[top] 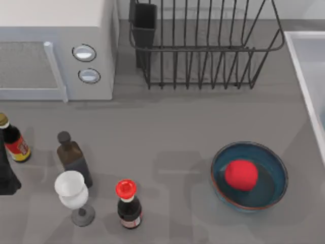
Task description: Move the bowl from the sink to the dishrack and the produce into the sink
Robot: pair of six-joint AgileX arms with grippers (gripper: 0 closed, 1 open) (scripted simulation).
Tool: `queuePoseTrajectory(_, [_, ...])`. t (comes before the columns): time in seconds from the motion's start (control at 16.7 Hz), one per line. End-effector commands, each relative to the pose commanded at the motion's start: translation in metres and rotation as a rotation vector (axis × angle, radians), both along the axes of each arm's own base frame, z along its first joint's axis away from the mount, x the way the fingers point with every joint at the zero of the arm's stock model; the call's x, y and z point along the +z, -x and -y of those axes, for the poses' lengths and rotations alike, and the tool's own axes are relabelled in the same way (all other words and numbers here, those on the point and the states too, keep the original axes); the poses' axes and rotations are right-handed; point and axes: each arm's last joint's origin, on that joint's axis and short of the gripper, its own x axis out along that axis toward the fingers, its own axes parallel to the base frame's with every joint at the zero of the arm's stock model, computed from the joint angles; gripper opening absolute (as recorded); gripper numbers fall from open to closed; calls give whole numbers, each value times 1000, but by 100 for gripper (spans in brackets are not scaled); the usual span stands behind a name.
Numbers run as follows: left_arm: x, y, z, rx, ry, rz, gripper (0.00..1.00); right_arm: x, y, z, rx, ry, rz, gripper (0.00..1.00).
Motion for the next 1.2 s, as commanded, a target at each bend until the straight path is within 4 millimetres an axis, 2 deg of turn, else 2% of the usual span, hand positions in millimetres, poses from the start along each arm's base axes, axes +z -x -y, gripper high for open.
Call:
queuePoseTrajectory(0.12, [0,0,0,0,0,0,100,0,0,0,0,0,0,2])
queuePoseTrajectory(0.18, [0,0,0,0,0,0,100,0,0,0,0,0,0,0])
queuePoseTrajectory(0.78, [0,0,0,0,0,0,100,6,3,1,1,-2,-7,0])
queuePoseTrajectory(1.02, [0,0,0,0,0,0,100,38,39,22,8,-36,-94,0])
queuePoseTrajectory(1.08, [0,0,0,0,0,0,100,53,50,26,15,-45,-108,0])
queuePoseTrajectory(1.2, [0,0,0,0,0,0,100,98,75,32,30,-43,-99,0])
